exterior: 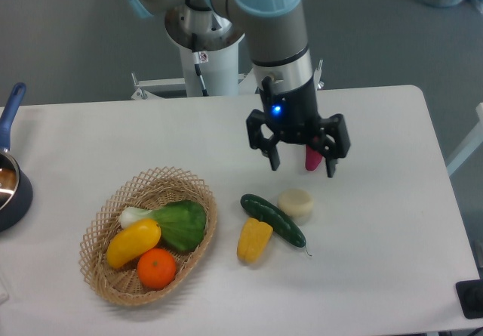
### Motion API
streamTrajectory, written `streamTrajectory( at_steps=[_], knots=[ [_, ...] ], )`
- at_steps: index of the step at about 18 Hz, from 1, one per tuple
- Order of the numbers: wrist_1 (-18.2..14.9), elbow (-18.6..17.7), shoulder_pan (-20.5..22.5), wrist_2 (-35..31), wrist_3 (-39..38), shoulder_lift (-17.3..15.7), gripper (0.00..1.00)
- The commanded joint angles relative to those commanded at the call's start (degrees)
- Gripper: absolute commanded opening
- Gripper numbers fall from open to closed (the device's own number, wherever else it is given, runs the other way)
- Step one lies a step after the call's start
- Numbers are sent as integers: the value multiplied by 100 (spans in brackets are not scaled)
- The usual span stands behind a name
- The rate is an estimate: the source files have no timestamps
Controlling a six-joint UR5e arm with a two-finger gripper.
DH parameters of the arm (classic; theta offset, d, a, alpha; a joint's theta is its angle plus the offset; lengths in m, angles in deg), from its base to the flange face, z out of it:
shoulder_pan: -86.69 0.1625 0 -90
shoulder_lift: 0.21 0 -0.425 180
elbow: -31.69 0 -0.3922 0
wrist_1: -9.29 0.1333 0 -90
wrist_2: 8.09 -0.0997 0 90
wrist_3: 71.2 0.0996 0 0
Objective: Pick up the mango from the basket
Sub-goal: 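Move the open gripper from the sweet potato over the wicker basket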
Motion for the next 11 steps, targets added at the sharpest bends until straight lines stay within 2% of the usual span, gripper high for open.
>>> streamTrajectory(
  at_steps=[3,6,9,11],
  knots=[
    [9,-185,-254,9,-484,35,100],
    [0,-212,-457,26,-799,70,100],
    [-35,-273,-572,315,-1940,88,100],
    [0,-379,-581,640,-2031,88,100]
  ],
)
